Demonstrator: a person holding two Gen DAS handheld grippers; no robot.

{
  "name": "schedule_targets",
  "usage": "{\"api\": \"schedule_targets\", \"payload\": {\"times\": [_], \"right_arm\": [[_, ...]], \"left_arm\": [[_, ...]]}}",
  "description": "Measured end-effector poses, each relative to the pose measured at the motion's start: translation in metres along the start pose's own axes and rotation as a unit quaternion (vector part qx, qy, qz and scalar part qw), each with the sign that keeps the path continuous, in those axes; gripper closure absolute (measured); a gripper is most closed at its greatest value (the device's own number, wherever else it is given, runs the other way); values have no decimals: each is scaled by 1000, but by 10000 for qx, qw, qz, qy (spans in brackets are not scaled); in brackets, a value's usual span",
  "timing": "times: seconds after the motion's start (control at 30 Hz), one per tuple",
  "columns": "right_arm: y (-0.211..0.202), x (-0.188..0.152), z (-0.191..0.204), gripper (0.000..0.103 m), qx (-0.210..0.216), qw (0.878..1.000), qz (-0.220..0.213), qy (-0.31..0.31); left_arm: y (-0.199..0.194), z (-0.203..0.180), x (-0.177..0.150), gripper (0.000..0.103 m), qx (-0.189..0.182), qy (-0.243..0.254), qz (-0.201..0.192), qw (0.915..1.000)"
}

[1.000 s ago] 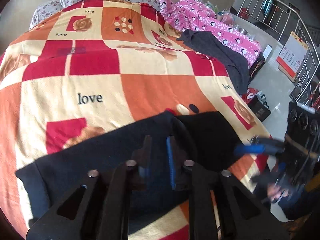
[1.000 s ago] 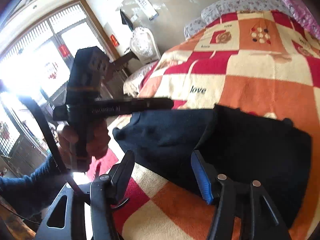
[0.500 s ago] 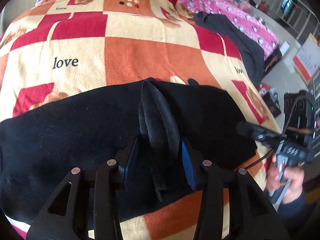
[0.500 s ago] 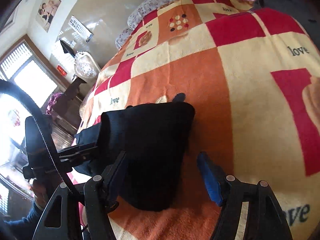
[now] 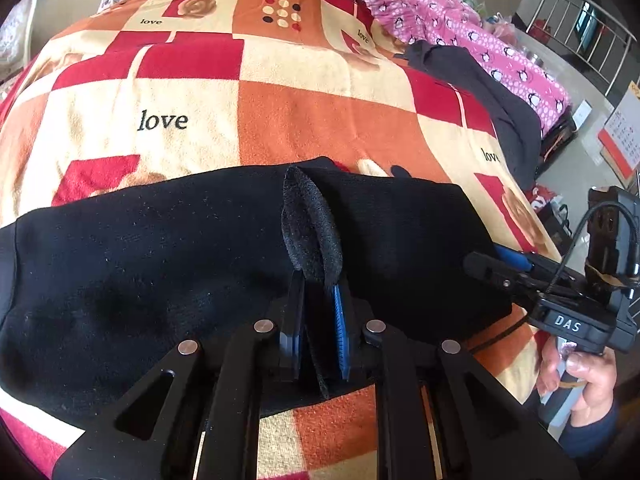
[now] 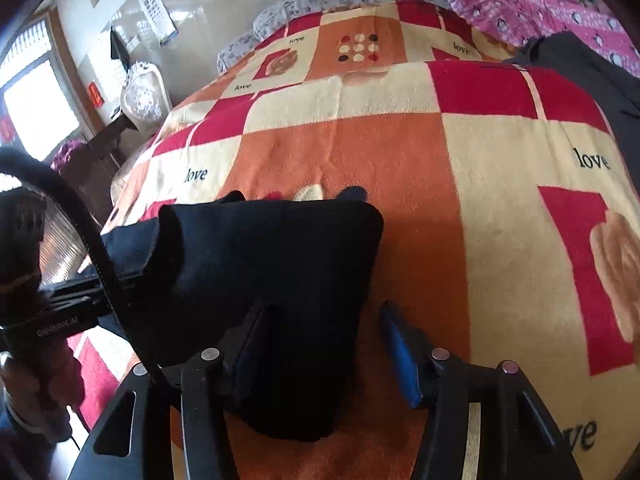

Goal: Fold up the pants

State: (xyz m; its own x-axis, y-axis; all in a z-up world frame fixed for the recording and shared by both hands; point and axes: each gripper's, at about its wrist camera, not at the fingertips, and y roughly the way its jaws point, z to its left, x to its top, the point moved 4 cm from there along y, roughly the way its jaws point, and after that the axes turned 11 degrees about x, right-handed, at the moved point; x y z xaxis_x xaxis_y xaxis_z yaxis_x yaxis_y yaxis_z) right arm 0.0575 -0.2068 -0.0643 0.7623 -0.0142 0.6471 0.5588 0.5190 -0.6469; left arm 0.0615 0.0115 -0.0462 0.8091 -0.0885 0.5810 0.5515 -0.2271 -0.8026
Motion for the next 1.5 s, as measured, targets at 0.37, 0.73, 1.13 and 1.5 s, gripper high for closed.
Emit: {"api": "schedule_targets", "payload": {"times": [0.37,0.73,1.13,1.5], "right_arm": [[-28,15,44,49,434,9977,-377,-346],[13,15,84,46,859,9949,-32,-522],[36,14,114,38,1071,9917,199,-678],[56,17,145,37,1284,9870,326,-909]], "left_arm": [[-25,11,-2,90,553,-110,-295,9980],[-46,49,-14,87,938,-476,-341,9939],[-66,88,-31,54,1268,-1005,-511,9855],[-80,116,-46,54,1545,-1279,-558,9781]]}}
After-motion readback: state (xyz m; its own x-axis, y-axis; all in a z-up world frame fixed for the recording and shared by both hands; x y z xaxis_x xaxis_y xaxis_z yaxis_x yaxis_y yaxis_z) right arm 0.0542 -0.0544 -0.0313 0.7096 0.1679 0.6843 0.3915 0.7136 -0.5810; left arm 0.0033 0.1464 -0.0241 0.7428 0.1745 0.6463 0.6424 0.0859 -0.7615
